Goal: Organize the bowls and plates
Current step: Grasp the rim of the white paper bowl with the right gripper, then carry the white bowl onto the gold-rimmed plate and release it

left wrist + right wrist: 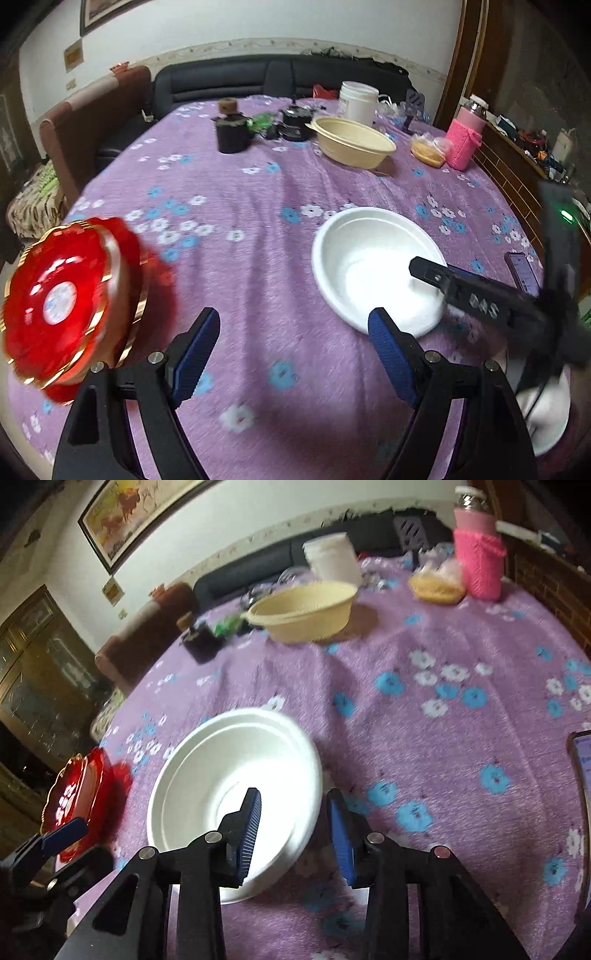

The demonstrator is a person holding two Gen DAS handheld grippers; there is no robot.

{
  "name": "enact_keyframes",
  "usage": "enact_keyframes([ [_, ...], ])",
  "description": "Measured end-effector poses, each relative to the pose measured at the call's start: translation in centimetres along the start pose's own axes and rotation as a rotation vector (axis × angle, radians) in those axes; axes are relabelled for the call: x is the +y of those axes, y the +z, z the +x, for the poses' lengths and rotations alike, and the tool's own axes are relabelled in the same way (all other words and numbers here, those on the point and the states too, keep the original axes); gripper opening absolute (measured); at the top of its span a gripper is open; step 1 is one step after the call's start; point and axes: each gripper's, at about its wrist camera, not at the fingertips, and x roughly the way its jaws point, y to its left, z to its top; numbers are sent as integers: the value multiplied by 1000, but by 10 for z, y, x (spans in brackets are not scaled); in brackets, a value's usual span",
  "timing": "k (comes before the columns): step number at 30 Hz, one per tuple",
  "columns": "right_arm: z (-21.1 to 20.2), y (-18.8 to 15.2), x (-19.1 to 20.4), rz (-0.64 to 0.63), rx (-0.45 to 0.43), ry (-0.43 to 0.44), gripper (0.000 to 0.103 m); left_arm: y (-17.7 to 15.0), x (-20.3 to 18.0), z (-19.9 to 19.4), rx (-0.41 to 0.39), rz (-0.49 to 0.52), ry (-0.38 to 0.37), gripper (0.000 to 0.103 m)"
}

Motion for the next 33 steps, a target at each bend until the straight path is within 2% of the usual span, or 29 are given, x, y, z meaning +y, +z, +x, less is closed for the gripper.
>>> enact_keyframes([
  [3, 1, 1, -12, 19, -13, 10, 40, 12, -7, 27, 54, -16, -8, 82],
  [6, 16, 5, -17, 34, 17, 13, 39, 21, -13, 56, 122, -34, -20, 82],
  [8, 20, 4, -16, 36, 21, 10, 34, 23, -18, 71, 147, -39, -17, 81],
  [10, 21, 4, -16, 30, 20, 9, 23, 25, -22, 79, 151, -36, -33, 78],
  [13, 23, 2, -16, 29, 22, 23, 16, 24, -28, 83, 152, -10, -77, 15],
  [14, 22, 1, -15, 29, 16, 28, 16, 23, -29, 81, 155, -13, -93, 14],
  [17, 20, 0, -10, 16, 3, 41, 15, 22, -27, 71, 127, -14, -73, 14],
  [22, 3, -1, 20, -43, -42, 65, 15, 23, -9, 26, 52, -18, -58, 14],
  [28, -10, 2, 94, -137, -49, 136, 16, 17, 43, -22, -36, -77, -6, 19],
  [33, -2, 3, 166, -236, -38, 200, 16, 4, 107, -53, -76, -186, 41, 20],
])
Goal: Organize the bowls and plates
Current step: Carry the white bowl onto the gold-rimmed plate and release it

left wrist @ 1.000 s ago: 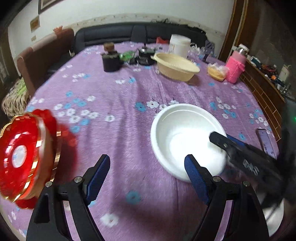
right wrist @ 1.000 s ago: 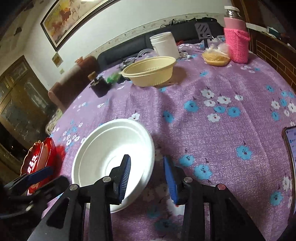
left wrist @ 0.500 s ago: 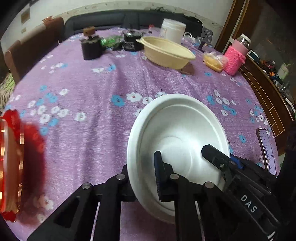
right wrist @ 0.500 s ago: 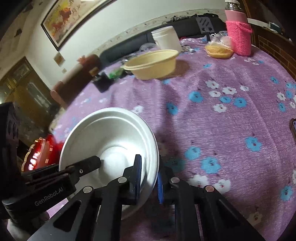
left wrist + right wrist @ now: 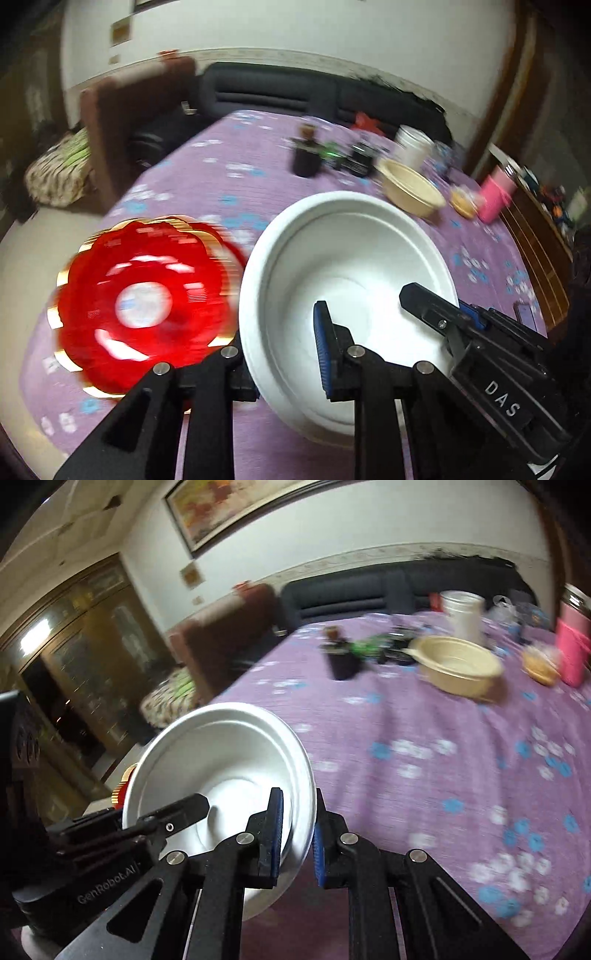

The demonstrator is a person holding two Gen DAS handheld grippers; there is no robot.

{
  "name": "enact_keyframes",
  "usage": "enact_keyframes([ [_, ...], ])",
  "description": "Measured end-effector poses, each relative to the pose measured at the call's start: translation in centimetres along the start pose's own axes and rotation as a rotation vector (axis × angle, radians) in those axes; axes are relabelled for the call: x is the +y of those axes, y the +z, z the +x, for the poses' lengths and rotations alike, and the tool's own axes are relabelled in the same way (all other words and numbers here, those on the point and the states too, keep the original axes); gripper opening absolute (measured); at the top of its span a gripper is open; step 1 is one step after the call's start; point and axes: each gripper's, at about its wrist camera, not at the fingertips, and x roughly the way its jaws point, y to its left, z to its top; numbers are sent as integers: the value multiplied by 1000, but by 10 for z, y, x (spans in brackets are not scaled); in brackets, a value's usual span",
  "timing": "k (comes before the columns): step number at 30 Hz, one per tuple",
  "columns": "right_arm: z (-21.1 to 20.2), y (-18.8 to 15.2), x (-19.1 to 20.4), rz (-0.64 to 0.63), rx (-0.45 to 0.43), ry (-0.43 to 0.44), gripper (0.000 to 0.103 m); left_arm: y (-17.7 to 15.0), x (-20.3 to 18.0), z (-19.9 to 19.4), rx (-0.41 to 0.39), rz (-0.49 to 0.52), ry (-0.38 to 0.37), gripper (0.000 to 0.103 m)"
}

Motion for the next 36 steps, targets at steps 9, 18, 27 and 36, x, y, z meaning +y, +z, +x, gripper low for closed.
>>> enact_keyframes([
  [9, 38, 2, 88, -136, 30, 56, 16, -6, 91, -23, -57, -147, 115, 21],
  [18, 82, 13, 117, -168, 85, 22, 16, 13, 123, -3, -40, -136, 213, 36],
  [27, 110, 10, 103, -148, 124, -34, 17, 8, 139, -23, -100, -188, 207, 68],
  [36, 54, 8, 103, -127, -65, -60, 57, -14, 132, -62, -191, -247, 198, 82],
])
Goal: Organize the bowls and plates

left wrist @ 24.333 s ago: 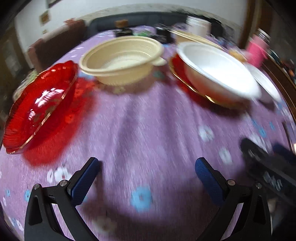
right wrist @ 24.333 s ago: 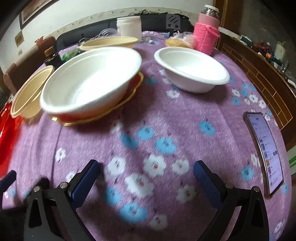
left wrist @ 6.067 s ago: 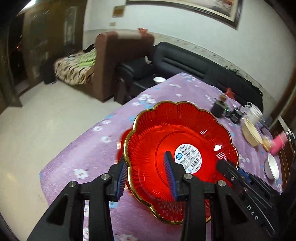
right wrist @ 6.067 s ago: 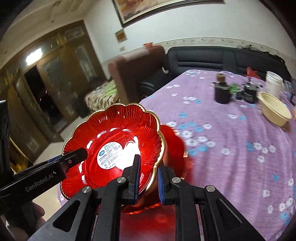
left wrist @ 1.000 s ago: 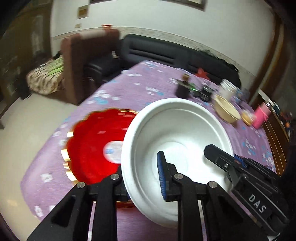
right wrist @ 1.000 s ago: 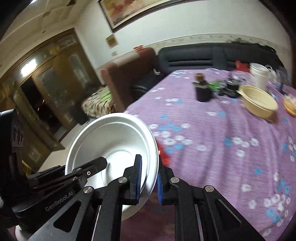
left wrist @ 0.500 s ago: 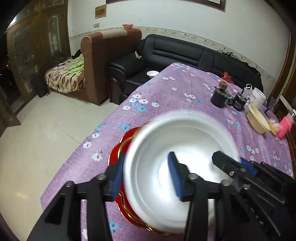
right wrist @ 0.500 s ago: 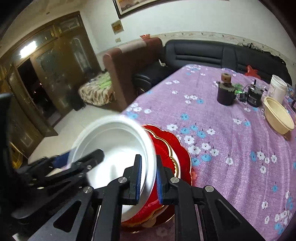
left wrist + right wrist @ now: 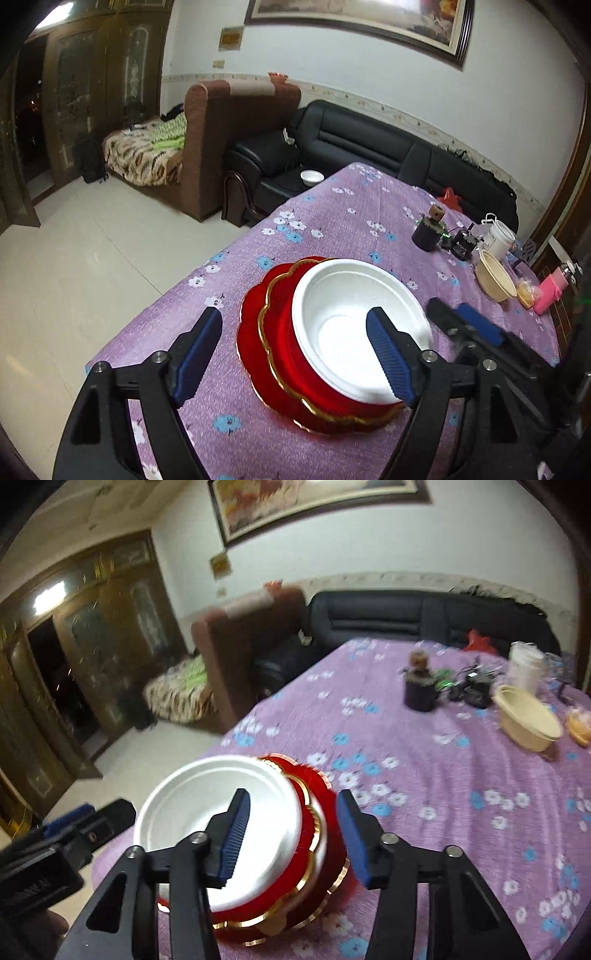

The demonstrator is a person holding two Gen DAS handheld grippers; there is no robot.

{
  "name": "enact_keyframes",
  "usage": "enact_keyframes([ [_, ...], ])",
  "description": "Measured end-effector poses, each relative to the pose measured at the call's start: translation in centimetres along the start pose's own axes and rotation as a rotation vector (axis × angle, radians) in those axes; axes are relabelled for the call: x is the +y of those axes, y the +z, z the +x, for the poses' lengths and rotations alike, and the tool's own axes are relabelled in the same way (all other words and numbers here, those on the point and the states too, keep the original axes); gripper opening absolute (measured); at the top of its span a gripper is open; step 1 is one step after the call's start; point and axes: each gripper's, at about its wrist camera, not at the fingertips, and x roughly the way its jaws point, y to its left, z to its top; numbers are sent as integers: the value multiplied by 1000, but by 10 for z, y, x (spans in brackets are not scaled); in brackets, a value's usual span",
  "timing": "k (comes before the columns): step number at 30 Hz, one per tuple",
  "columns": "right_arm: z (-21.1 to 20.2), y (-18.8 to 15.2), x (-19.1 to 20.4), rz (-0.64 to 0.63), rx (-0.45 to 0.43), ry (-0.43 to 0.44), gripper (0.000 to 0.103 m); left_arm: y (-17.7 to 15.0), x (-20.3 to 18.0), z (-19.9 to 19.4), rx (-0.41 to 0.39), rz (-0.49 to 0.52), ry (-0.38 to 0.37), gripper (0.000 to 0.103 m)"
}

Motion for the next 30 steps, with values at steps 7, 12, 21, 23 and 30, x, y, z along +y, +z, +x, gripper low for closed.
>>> enact_keyframes([
  [7, -53, -33, -17, 93, -89, -66, 69, -33, -27, -35, -138, 81, 98, 96],
  [12, -63, -62, -35, 184, -70, -104, 69, -55, -52, -36, -125, 194, 137, 98],
  [21, -69, -85, -46, 201, -37, -149, 69, -70, -63, -27, -41, 211, 119, 98],
  [23, -69, -88, -46, 201, -33, -150, 69, -72, -65, -28, -41, 213, 122, 98],
  [30, -67, -91, -43, 200, -20, -147, 69, -73, -64, -30, -38, 212, 123, 98],
])
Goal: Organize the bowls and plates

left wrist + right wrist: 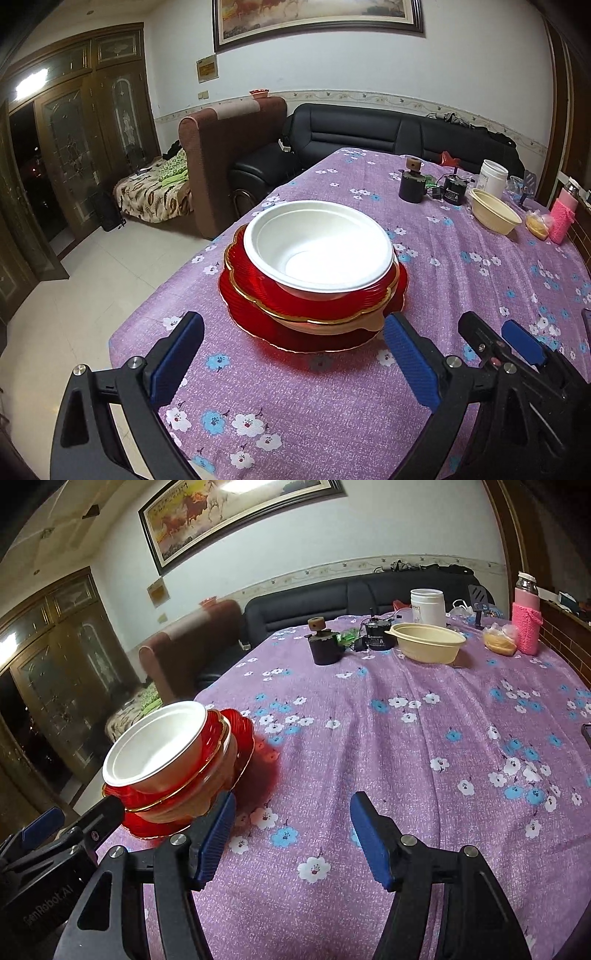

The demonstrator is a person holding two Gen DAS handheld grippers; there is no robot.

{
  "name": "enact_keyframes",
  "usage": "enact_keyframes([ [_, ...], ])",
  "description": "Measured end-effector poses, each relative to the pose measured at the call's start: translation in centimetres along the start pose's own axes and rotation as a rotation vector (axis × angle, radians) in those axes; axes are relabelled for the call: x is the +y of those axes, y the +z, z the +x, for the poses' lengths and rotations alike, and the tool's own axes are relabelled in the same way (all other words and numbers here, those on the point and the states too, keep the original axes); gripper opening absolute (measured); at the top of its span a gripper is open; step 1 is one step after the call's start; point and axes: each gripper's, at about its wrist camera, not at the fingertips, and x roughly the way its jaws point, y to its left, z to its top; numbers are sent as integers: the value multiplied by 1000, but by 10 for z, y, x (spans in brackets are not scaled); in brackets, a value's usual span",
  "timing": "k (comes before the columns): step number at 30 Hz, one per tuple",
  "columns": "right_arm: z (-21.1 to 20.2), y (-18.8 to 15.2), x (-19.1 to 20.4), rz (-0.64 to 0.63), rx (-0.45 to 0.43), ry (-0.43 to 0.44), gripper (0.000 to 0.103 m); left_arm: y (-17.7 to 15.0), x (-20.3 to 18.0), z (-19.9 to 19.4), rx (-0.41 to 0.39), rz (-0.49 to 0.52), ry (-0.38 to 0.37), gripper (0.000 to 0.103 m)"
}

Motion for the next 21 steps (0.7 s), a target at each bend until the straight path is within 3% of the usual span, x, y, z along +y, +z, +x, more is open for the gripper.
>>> enact_keyframes([
  [21, 8, -5, 2, -1, 26, -9, 69, -1, 7, 11, 36, -17, -4, 98],
])
